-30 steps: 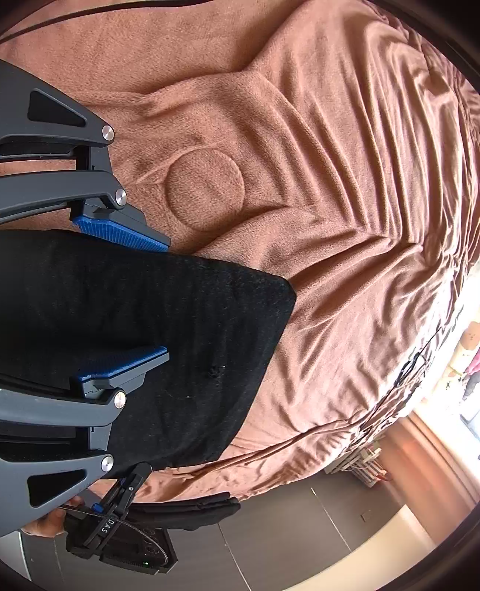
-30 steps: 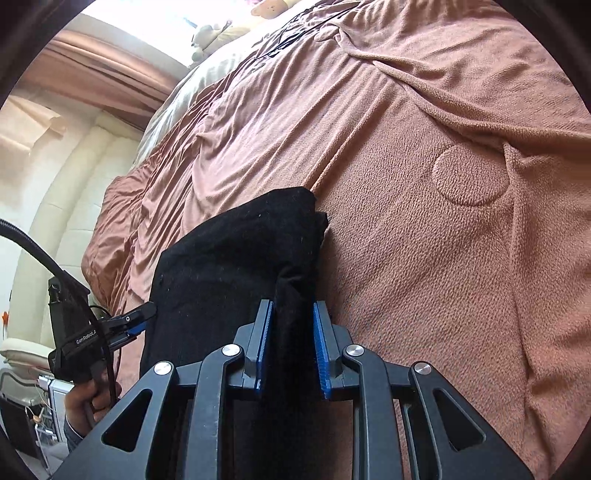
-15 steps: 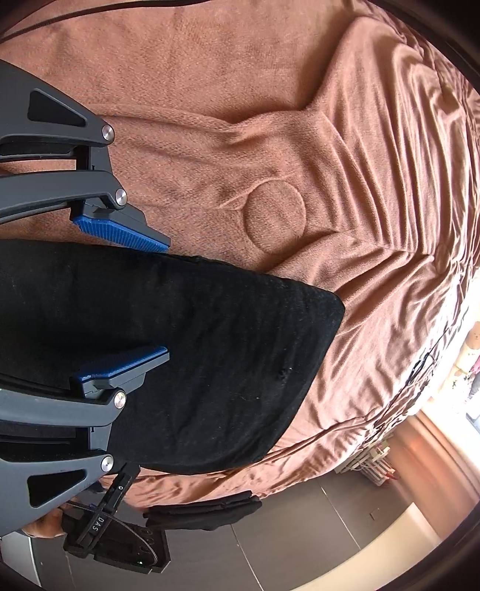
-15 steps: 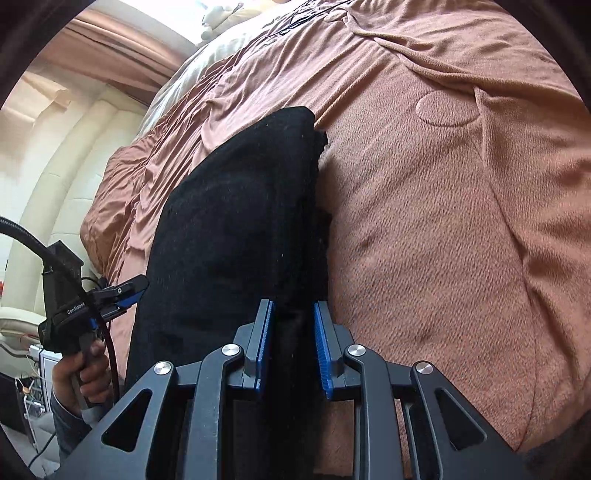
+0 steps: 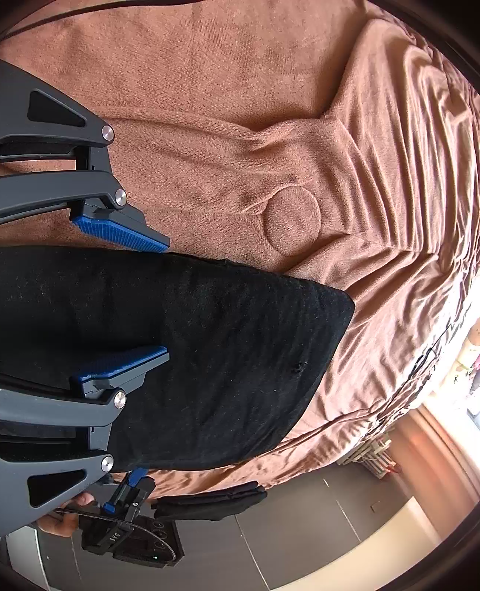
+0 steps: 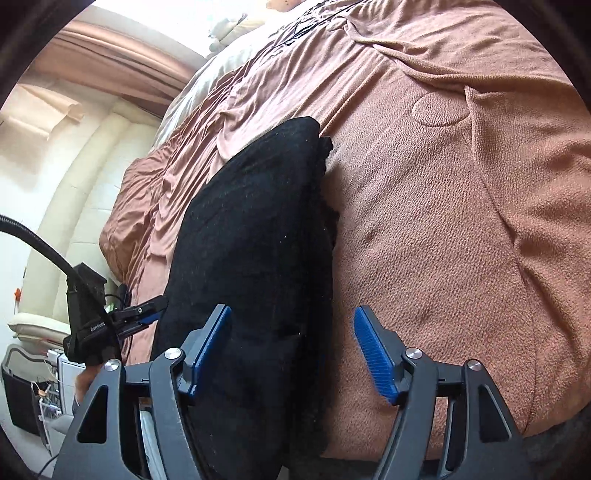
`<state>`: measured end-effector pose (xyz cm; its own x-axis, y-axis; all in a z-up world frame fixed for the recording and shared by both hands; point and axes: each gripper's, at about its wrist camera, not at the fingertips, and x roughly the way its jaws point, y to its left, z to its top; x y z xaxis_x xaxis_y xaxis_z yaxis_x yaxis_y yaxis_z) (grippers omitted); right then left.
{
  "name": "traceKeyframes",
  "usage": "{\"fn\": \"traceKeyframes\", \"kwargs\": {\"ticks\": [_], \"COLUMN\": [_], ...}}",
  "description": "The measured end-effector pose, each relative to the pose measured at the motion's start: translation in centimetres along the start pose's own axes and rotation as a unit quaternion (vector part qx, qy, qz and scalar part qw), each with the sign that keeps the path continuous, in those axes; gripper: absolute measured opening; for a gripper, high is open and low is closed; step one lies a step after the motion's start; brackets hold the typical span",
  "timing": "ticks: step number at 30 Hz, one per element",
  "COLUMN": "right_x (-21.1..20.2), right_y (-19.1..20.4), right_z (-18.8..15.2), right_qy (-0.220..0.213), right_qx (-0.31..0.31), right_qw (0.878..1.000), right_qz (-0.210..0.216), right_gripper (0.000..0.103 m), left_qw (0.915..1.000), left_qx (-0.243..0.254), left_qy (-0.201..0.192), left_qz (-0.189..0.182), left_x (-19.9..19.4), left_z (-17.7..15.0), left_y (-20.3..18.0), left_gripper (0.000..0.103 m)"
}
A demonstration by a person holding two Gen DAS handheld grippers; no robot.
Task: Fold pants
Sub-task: 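Grasp the folded pants edge with the right gripper and lift it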
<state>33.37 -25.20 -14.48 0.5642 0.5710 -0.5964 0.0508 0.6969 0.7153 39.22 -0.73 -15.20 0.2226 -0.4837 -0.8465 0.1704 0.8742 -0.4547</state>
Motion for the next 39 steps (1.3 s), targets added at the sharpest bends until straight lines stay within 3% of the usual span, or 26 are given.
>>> {"fn": "traceKeyframes", "kwargs": {"ticks": [5,11,19,27,29,32,39], "right_x": [1.9,5.0,6.8,5.5,5.2,5.2,6.2], "right_y": [-1.4,-1.8,-2.5,-2.4,-2.4,-2.7,-3.7], "right_z": [0.4,1.4,3.1,2.6,2.3,1.9,2.4], "right_qy": [0.018,0.047,0.058,0.039,0.036,0.041,0.061], "right_qx": [0.019,0.024,0.028,0.004,-0.003,-0.011,0.019], "right_qw": [1.000,0.997,0.994,0.992,0.990,0.992,0.992], "right_qz": [0.015,0.062,0.088,0.123,0.135,0.119,0.107], "right_gripper": [0.067,0.067,0.067,0.040,0.040,0.040,0.050], "left_qw": [1.0000,0.9998,0.9993,0.9990,0.9988,0.9985,0.9984], "left_qx": [-0.003,-0.009,-0.021,-0.012,-0.012,-0.014,-0.027], "left_qy": [-0.003,-0.001,0.003,-0.014,-0.016,-0.014,-0.003], "left_qz": [-0.008,-0.017,-0.029,-0.041,-0.044,-0.050,-0.049], "left_x": [0.5,1.4,2.4,1.5,1.3,1.2,1.9], "left_z": [0.8,1.7,2.3,2.2,2.2,2.3,2.1], "left_y": [0.1,0.5,0.8,0.4,0.4,0.6,1.4], "left_gripper": [0.055,0.055,0.055,0.052,0.049,0.048,0.048]}}
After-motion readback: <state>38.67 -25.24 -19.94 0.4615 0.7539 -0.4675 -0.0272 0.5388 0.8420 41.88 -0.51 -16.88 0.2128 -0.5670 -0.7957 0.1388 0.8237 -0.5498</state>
